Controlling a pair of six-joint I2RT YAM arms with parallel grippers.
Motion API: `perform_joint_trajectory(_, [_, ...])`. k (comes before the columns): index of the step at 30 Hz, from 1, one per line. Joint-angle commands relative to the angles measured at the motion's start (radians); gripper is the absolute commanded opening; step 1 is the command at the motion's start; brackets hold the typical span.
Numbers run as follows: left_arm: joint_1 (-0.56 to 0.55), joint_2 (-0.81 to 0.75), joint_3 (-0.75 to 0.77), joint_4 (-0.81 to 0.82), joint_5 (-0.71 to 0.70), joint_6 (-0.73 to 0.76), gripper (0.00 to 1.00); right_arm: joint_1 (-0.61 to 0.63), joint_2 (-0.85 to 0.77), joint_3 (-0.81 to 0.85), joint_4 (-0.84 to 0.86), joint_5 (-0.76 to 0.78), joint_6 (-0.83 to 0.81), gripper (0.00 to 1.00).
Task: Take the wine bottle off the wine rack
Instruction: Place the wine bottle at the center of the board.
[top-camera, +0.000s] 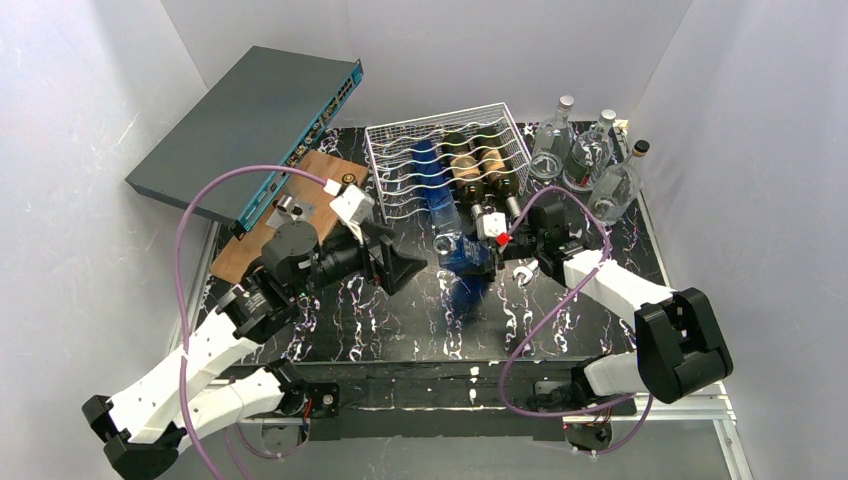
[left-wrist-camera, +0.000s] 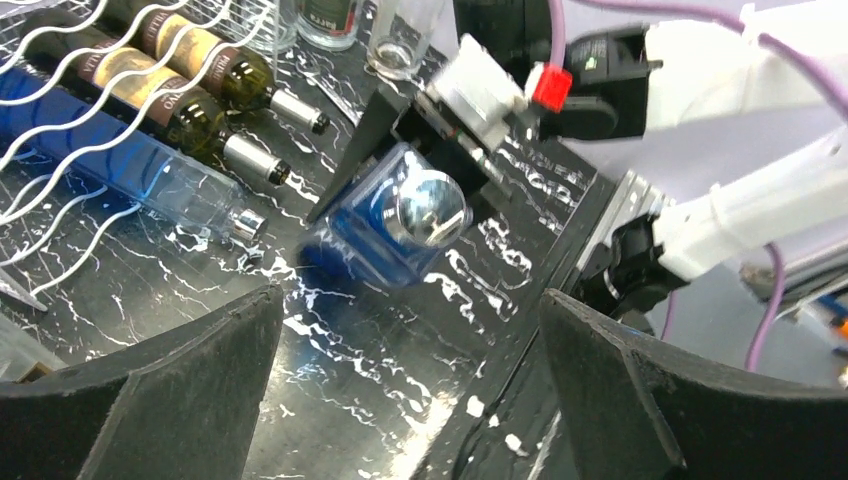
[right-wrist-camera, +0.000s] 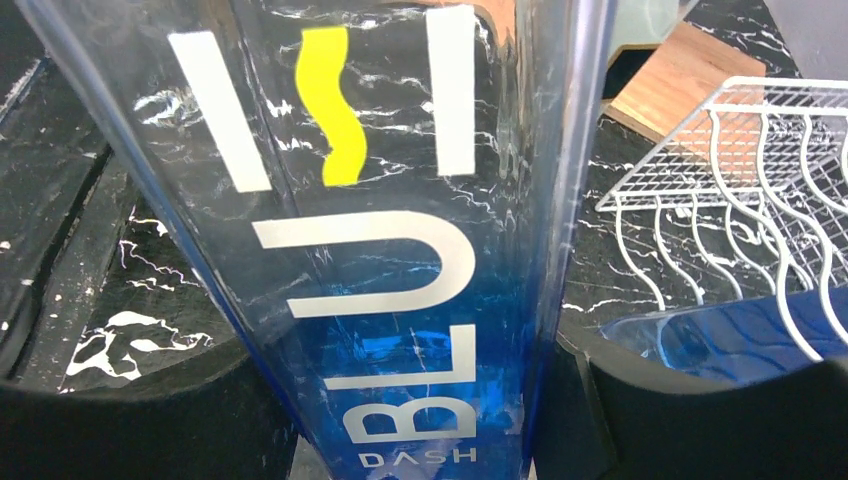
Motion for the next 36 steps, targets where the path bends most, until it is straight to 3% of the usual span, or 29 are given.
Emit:
perform_joint_trajectory(1, [-0.004,-0.01,-0.086,0.15,0.125,0.177,0.98,-0.031,-0.014,-0.013,0.039,-0.055,0.115,0.24])
perform_joint_trajectory(7, [-0.007,0.031,-0.119,0.209,0.127,0.293,0.98,-0.085,-0.023,-0.017,0.09,-0.055,0.206,0.23])
perform_joint_trajectory(23, [-0.009,0.019,-0.202,0.232,0.105,0.271,0.98,-0.21,-0.047,-0.019,0.176,-0.088,0.359,0.19])
perform_joint_trajectory(36, [-0.009,-0.081,-0.273,0.223,0.067,0.229,0.98,-0.274,-0.084,0.029,0.091,-0.112,0.388,0.17])
